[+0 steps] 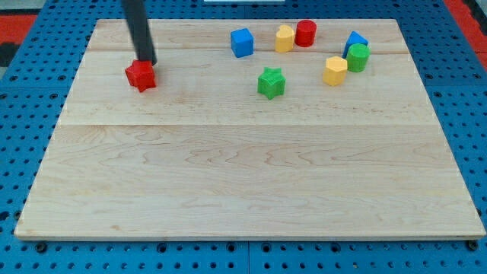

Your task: Slide the green star to the top of red star

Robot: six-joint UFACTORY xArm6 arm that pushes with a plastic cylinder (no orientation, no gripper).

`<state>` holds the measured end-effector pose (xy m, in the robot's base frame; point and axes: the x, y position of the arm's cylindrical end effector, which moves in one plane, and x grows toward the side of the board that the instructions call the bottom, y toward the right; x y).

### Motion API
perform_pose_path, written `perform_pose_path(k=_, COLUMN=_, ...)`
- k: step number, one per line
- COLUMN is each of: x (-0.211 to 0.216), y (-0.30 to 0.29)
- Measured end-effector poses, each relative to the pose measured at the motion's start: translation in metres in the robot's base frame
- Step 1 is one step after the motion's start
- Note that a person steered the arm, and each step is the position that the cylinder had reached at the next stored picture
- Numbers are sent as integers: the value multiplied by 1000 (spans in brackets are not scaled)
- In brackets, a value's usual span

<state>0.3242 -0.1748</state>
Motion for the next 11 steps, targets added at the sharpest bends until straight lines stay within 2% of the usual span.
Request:
perform_pose_path(k=1, x=26, y=7)
perform_pose_path(k=2, x=-15, y=75)
perform_pose_path(k=3, x=-12, y=177)
perform_pose_path(k=4, x=-3, y=256)
perform_pose_path(k=5, x=10, y=283)
perform_pose_path(k=6, x=49, y=239)
perform_pose_path(k=7, x=49, y=173)
perform_pose_path(k=9, x=29, y=209)
perform_pose_path(k=11, x=37, y=51)
